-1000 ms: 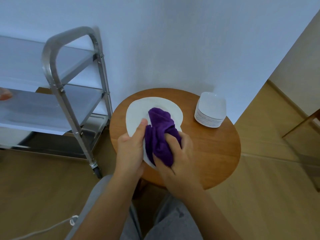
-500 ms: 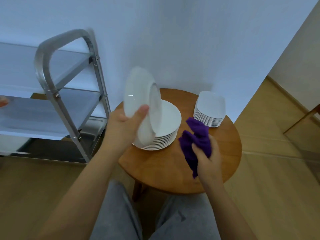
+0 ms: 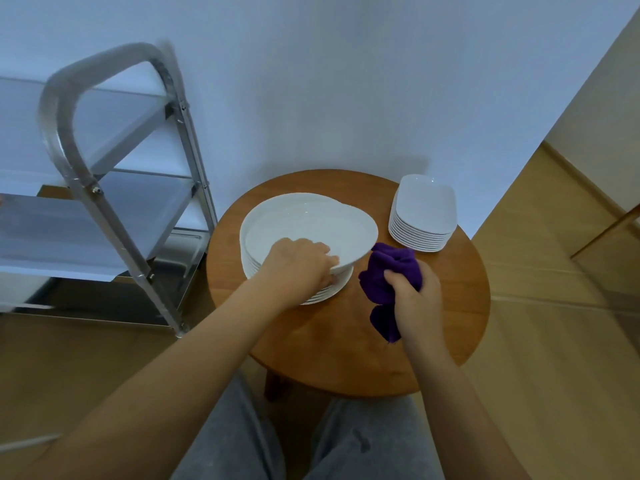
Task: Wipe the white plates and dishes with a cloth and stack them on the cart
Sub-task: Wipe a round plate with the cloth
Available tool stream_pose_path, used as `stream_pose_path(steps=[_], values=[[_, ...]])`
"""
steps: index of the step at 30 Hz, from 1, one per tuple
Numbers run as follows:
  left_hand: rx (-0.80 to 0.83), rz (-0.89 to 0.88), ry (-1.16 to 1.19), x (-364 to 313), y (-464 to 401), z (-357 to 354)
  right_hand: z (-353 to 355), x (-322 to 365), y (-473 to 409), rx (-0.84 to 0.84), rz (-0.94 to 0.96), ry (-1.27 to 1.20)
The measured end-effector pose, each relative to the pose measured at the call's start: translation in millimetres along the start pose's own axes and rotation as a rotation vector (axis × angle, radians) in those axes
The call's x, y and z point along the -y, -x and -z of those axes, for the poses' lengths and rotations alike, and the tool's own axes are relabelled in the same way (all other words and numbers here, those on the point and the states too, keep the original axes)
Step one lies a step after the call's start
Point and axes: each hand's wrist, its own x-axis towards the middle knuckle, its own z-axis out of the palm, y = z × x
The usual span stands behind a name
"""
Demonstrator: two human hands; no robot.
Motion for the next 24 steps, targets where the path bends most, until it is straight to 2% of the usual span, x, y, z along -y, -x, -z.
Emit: stream_pose_path(steps=[5, 11, 13, 14, 15, 17, 18, 19, 20, 22, 24], values=[[0.071, -0.021, 0.014, 8, 1, -22, -2, -6, -5, 0.011, -0.058, 0.037], [0.180, 0.094, 0.251, 24, 7, -34, -10, -7, -5, 0.034, -0.068, 0.028], [0.156, 0.107, 0.283, 25, 11, -39, -16, -6, -6, 0.062, -0.093, 0.048], [0.090, 0.142, 0.332, 23, 14, -42, -19, -6, -7, 0.081, -0.118, 0.070], [-0.036, 0.214, 0.410, 22, 18, -46, -21, -6, -7, 0.099, -0.144, 0.089], [-0.371, 0.477, 0.632, 17, 30, -56, -23, -7, -7, 0.112, -0.190, 0.111], [-0.482, 0.659, 0.772, 15, 36, -62, -24, -8, -7, 0.109, -0.216, 0.126], [-0.522, 0.837, 0.947, 13, 41, -67, -25, -10, -7, 0.104, -0.248, 0.145], [-0.503, 0.993, 1.149, 12, 45, -71, -25, -11, -8, 0.101, -0.286, 0.159], [-0.350, 1.199, 1.538, 10, 46, -77, -28, -12, -10, 0.130, -0.381, 0.178], [-0.261, 1.240, 1.860, 7, 44, -80, -33, -10, -12, 0.209, -0.483, 0.204]])
